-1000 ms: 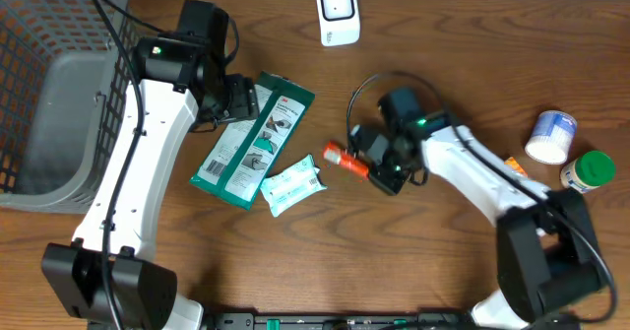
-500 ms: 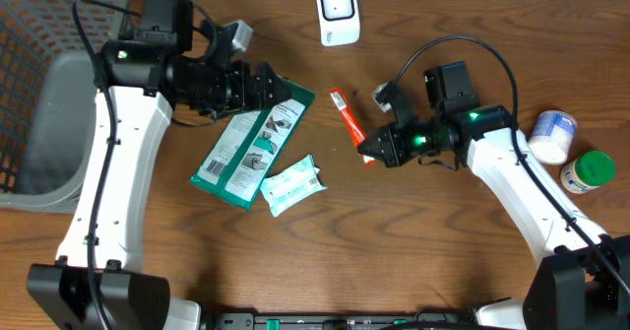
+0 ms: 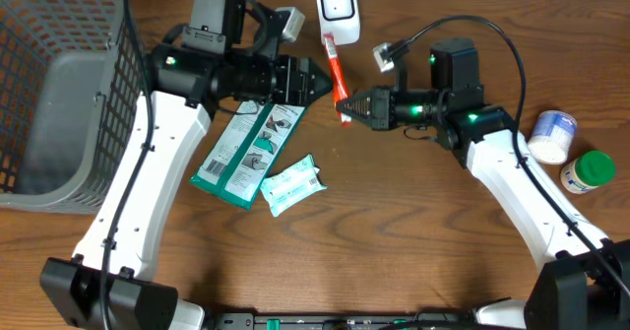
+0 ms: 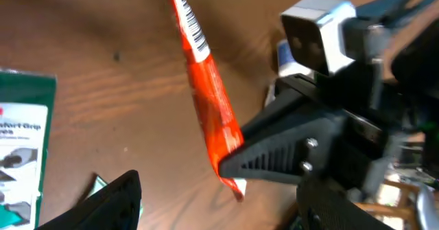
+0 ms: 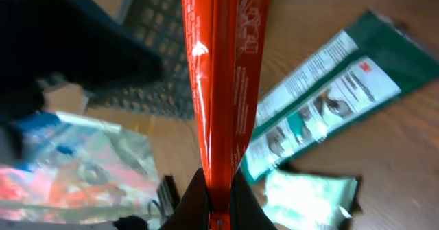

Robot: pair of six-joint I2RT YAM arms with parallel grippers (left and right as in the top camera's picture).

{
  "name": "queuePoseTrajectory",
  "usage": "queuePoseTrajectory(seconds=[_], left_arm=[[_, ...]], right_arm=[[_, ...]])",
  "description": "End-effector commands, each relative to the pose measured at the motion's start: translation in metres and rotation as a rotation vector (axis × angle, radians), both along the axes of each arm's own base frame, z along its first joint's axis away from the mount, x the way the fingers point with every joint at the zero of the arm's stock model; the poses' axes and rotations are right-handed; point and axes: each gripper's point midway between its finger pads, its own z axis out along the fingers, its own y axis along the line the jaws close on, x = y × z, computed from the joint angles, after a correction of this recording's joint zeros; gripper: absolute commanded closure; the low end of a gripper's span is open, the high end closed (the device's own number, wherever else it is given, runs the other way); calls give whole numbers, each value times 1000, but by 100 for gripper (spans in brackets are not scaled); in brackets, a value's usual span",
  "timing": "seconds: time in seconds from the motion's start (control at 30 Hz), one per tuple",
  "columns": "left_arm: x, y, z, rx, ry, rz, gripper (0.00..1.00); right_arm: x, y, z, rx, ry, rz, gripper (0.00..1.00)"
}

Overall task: Scan the item barcode
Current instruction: 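Lift the red stick with the right gripper toward the left gripper, then grasp the red stick with the left gripper, open the right gripper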

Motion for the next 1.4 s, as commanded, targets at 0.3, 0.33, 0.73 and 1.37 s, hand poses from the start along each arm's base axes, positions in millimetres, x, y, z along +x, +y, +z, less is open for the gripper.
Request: queuePoseTrajectory(seconds=[0.3,0.33,0.73,1.37], left_arm=[[29,0,6,47,-57,191,31],[29,0,6,45,-59,191,33],[30,-2,8,36,-65,185,73],[28,-13,5,-6,-51,131,57]], right_arm=[[-15,29,48,121,-18,46,99],[-14,30,49,125,-21,42,99],[-2,30,58,145,-28,-25,99],[3,31,70,179,-65,-34,99]])
